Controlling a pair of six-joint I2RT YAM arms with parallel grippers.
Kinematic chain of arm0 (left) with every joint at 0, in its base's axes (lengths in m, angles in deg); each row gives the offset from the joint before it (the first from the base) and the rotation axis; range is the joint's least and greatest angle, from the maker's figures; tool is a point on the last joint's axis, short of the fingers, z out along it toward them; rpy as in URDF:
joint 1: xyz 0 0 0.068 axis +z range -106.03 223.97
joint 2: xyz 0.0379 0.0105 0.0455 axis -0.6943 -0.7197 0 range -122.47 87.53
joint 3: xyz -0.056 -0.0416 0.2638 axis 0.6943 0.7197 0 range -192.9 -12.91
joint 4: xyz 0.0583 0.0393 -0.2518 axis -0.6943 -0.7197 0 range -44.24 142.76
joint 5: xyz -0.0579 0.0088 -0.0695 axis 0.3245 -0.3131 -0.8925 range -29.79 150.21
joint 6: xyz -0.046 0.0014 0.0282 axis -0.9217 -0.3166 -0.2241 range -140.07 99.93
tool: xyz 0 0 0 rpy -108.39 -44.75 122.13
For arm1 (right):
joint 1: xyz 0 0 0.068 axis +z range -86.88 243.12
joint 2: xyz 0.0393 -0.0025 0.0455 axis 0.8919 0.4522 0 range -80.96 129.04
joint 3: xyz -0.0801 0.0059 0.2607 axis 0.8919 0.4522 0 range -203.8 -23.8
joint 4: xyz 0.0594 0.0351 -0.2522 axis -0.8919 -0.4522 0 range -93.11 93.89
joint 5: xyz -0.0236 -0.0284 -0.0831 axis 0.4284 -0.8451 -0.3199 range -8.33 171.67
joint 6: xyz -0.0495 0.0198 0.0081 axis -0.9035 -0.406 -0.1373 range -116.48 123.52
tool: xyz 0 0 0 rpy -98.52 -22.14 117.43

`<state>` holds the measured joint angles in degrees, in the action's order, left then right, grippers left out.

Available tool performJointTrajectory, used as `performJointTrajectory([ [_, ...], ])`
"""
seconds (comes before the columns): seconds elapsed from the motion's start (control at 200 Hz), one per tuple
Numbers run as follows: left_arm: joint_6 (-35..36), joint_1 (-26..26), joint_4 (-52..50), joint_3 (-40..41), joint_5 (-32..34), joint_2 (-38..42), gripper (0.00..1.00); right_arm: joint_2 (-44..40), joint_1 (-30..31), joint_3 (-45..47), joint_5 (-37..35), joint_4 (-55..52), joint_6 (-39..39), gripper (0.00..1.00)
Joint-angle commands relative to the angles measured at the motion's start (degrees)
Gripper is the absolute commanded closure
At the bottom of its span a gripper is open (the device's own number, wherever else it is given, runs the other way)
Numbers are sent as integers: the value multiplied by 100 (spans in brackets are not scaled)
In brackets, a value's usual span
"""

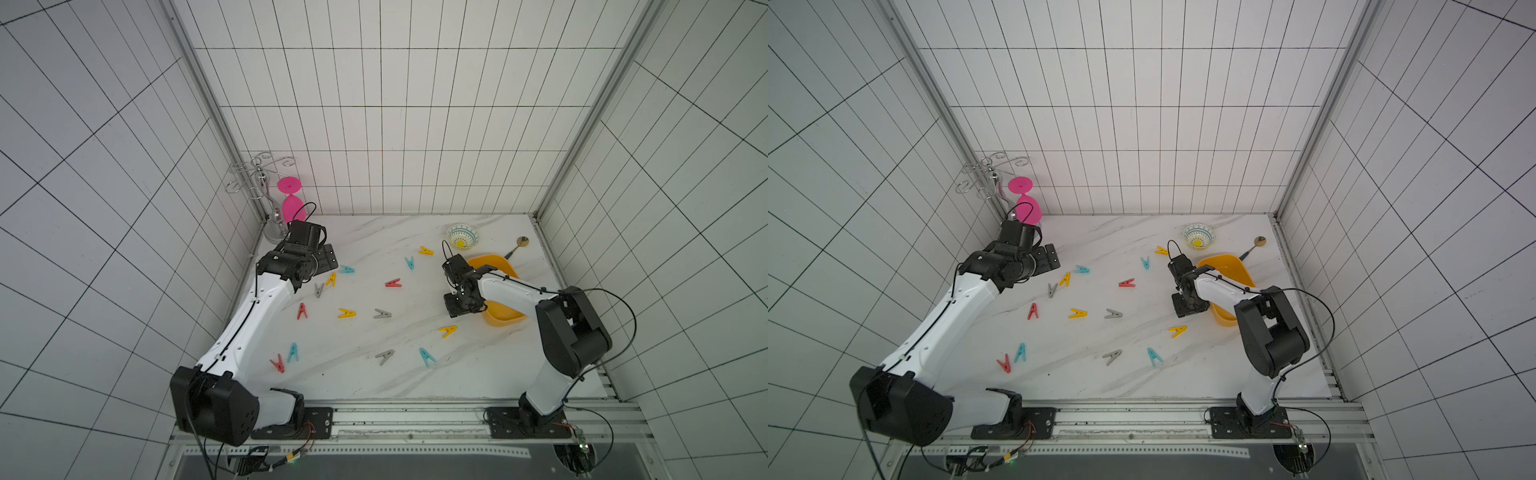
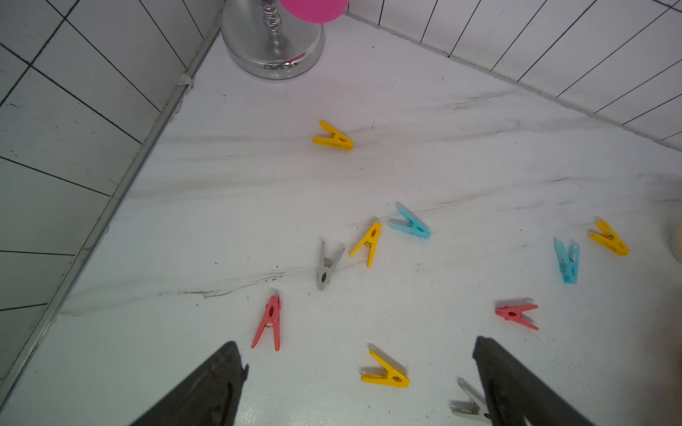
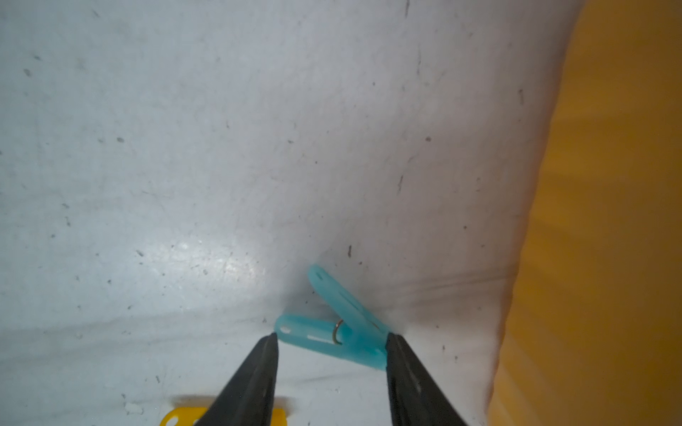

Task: Put the clothespins into the storage box
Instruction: Pick up the clothespin from the center of the board.

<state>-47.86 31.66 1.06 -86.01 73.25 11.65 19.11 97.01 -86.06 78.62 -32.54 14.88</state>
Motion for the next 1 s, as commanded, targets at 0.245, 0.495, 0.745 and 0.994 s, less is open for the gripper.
performJointTrajectory([
  [0.245,55,-25,-41,-155,15,27,1,333,57,-205,381,38,249,62],
  [0.495,36,-24,-37,-167,17,16,1,606,63,-591,980,388,1278,64],
  [0.745,37,-23,-56,-137,44,55,1,142,41,-880,1130,355,1221,58],
  [0.994,28,-24,-52,-101,43,126,1,150,-461,-594,1167,55,617,51],
])
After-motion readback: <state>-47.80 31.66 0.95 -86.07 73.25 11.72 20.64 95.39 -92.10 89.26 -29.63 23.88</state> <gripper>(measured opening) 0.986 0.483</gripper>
